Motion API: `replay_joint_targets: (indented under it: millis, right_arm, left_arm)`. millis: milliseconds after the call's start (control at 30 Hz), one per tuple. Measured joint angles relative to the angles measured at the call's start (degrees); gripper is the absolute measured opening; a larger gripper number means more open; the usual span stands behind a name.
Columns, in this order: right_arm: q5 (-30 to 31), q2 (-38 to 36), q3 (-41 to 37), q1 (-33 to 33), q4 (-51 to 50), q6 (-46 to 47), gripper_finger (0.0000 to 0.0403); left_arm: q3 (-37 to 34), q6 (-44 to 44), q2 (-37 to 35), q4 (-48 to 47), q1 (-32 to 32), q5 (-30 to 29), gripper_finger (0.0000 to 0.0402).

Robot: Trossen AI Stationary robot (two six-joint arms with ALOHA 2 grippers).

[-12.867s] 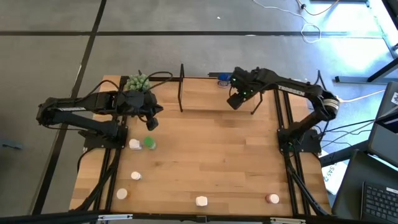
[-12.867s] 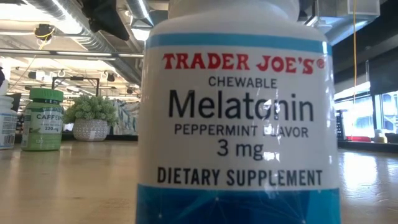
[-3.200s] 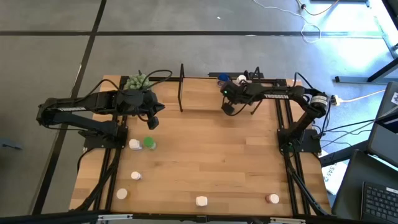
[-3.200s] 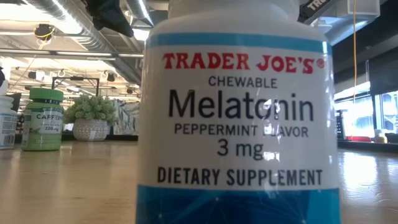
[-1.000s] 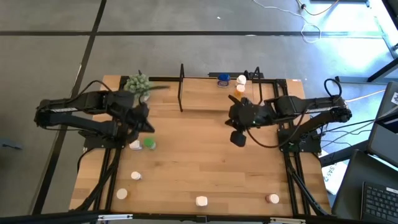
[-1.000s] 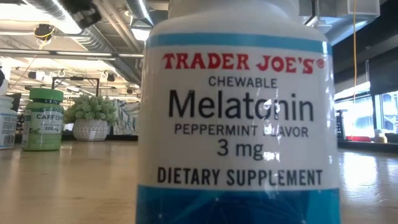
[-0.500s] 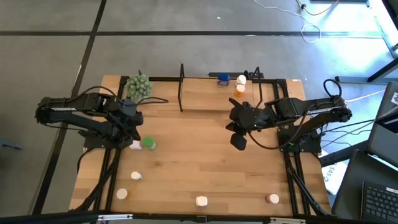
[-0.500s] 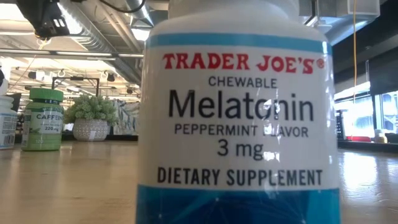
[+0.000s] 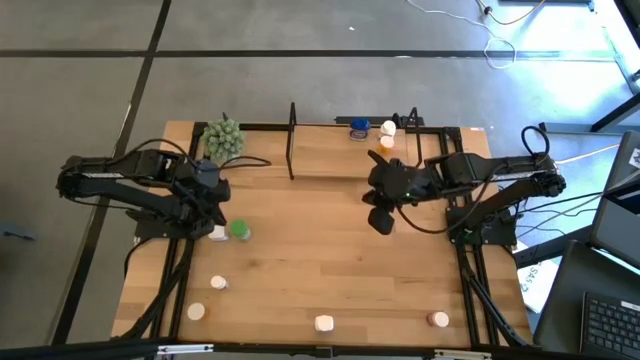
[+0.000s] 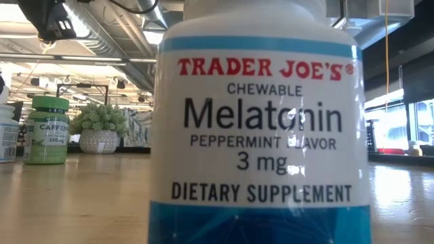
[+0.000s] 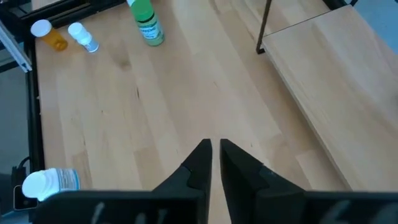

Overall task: Pick and place medicine bottles onto shelf by color
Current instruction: Put the pink pill bottle on the shelf

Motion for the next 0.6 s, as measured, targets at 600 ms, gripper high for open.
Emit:
replay_joint_targets:
  millis: [600]
  right_arm:
    - [-26.7, -0.1, 0.0, 7.0, -16.0, 7.5, 0.0004]
  left_arm:
    - [0.0, 0.1, 0.0, -0.5, 0.0, -1.2, 0.0028]
